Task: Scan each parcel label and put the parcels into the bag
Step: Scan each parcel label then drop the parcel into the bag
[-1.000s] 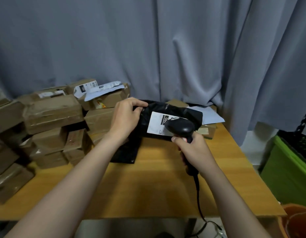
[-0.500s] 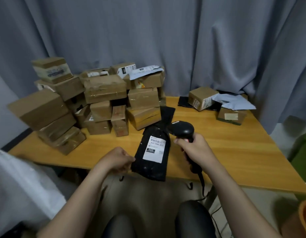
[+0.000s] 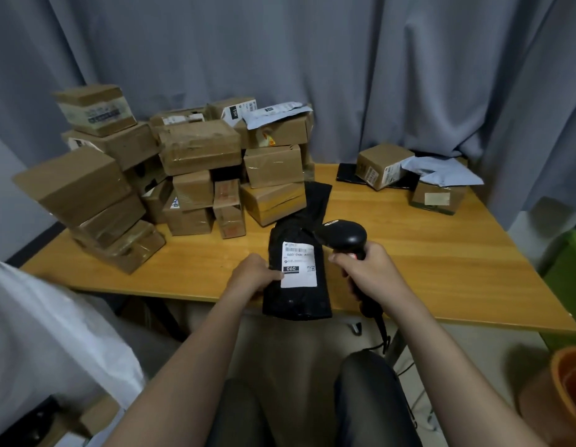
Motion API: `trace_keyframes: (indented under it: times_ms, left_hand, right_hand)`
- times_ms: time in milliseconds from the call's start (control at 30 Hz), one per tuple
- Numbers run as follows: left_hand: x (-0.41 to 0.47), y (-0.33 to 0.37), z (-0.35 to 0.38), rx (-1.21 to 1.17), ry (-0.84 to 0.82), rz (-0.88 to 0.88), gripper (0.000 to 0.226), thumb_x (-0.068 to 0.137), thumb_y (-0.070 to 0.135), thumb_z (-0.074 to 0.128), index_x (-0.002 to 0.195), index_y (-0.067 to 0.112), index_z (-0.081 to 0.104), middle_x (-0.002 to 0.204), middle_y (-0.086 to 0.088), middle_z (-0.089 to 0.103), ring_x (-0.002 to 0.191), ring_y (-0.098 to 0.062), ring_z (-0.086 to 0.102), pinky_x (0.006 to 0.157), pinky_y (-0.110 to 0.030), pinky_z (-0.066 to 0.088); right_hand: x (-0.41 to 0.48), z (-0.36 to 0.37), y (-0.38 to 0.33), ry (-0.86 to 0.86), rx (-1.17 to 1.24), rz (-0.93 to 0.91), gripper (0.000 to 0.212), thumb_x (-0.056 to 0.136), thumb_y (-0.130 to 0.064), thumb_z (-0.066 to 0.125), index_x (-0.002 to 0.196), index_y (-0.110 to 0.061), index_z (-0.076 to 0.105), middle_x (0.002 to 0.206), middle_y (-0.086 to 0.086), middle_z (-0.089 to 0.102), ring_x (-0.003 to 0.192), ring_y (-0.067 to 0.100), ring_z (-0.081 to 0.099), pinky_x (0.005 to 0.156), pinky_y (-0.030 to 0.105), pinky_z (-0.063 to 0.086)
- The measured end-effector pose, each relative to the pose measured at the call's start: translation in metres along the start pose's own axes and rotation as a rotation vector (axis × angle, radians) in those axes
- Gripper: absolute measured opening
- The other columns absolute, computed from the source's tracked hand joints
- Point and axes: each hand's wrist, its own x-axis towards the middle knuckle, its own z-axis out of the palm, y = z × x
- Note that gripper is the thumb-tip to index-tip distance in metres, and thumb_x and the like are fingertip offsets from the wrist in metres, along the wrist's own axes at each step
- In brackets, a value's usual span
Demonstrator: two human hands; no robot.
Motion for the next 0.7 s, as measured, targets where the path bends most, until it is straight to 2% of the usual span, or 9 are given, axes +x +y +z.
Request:
trace_keyframes:
  times_ms: [100, 167, 233, 333, 400, 467, 567, 700]
  left_hand:
    - [-0.015, -0.001, 0.004, -0.096, -0.102, -0.038, 0.034, 0.090, 0.017, 0.079, 0.068, 0.016, 0.053, 0.057, 0.001, 0.062, 0.047, -0.011, 0.056, 0.045, -0.020, 0.042]
    - [-0.026, -0.002, 0.009, -0.127, -0.092, -0.023, 0.034, 0.092, 0.015, 0.076, 0.066, 0.017, 0.054, 0.045, 0.005, 0.057, 0.039, -0.009, 0.049, 0.043, -0.021, 0.038]
    - [-0.035, -0.006, 0.010, -0.194, -0.053, -0.029, 0.035, 0.094, 0.016, 0.075, 0.067, 0.017, 0.053, 0.051, 0.002, 0.059, 0.040, -0.009, 0.051, 0.044, -0.021, 0.037]
    - [-0.048, -0.011, 0.006, -0.345, -0.056, -0.065, 0.027, 0.097, 0.010, 0.070, 0.074, 0.014, 0.056, 0.077, -0.004, 0.072, 0.045, -0.008, 0.065, 0.037, -0.017, 0.039]
    - [-0.057, -0.013, 0.005, -0.408, -0.065, -0.067, 0.011, 0.100, 0.010, 0.065, 0.090, 0.012, 0.060, 0.092, -0.009, 0.075, 0.054, -0.013, 0.072, 0.041, -0.022, 0.048]
    - [-0.065, -0.015, 0.005, -0.492, -0.042, -0.048, 0.002, 0.103, 0.008, 0.060, 0.102, 0.011, 0.060, 0.091, -0.011, 0.075, 0.060, -0.021, 0.076, 0.050, -0.032, 0.060]
    - [-0.073, -0.023, 0.006, -0.528, 0.071, 0.027, 0.010, 0.103, 0.011, 0.061, 0.094, 0.010, 0.056, 0.082, -0.010, 0.076, 0.065, -0.026, 0.077, 0.061, -0.041, 0.064]
    - [-0.079, -0.039, 0.013, -0.574, 0.250, 0.149, 0.025, 0.100, 0.014, 0.066, 0.081, 0.014, 0.050, 0.087, -0.008, 0.078, 0.070, -0.021, 0.078, 0.076, -0.046, 0.064]
  right_hand:
    - [-0.004, 0.001, 0.007, -0.005, -0.006, 0.029, 0.013, 0.095, -0.021, 0.071, 0.091, -0.010, 0.065, 0.062, 0.000, 0.057, 0.051, 0.018, 0.055, 0.050, 0.032, 0.044]
    - [-0.007, 0.004, 0.011, -0.016, -0.016, 0.041, 0.014, 0.096, -0.020, 0.070, 0.094, -0.007, 0.066, 0.063, 0.004, 0.057, 0.050, 0.019, 0.055, 0.046, 0.030, 0.043]
    - [-0.012, 0.008, 0.010, -0.016, -0.029, 0.039, 0.014, 0.096, -0.019, 0.071, 0.097, -0.006, 0.067, 0.065, 0.006, 0.058, 0.051, 0.018, 0.055, 0.045, 0.027, 0.044]
    - [-0.020, 0.011, 0.006, -0.005, -0.018, 0.032, 0.006, 0.095, -0.018, 0.072, 0.093, -0.014, 0.068, 0.066, 0.000, 0.061, 0.051, 0.013, 0.056, 0.047, 0.026, 0.045]
    - [-0.024, 0.013, 0.002, -0.002, -0.014, 0.021, 0.006, 0.094, -0.019, 0.073, 0.091, -0.019, 0.068, 0.069, -0.003, 0.062, 0.056, 0.014, 0.058, 0.052, 0.028, 0.046]
    - [-0.029, 0.014, -0.001, -0.012, -0.015, 0.007, 0.007, 0.094, -0.019, 0.073, 0.090, -0.019, 0.068, 0.071, 0.000, 0.062, 0.057, 0.017, 0.057, 0.052, 0.029, 0.046]
    - [-0.042, 0.016, -0.005, -0.030, -0.023, -0.016, 0.010, 0.094, -0.020, 0.074, 0.086, -0.020, 0.068, 0.066, -0.001, 0.061, 0.051, 0.015, 0.054, 0.047, 0.026, 0.043]
    - [-0.058, 0.018, -0.007, -0.046, 0.009, -0.045, 0.014, 0.094, -0.018, 0.075, 0.085, -0.013, 0.066, 0.064, 0.003, 0.057, 0.046, 0.015, 0.050, 0.043, 0.024, 0.039]
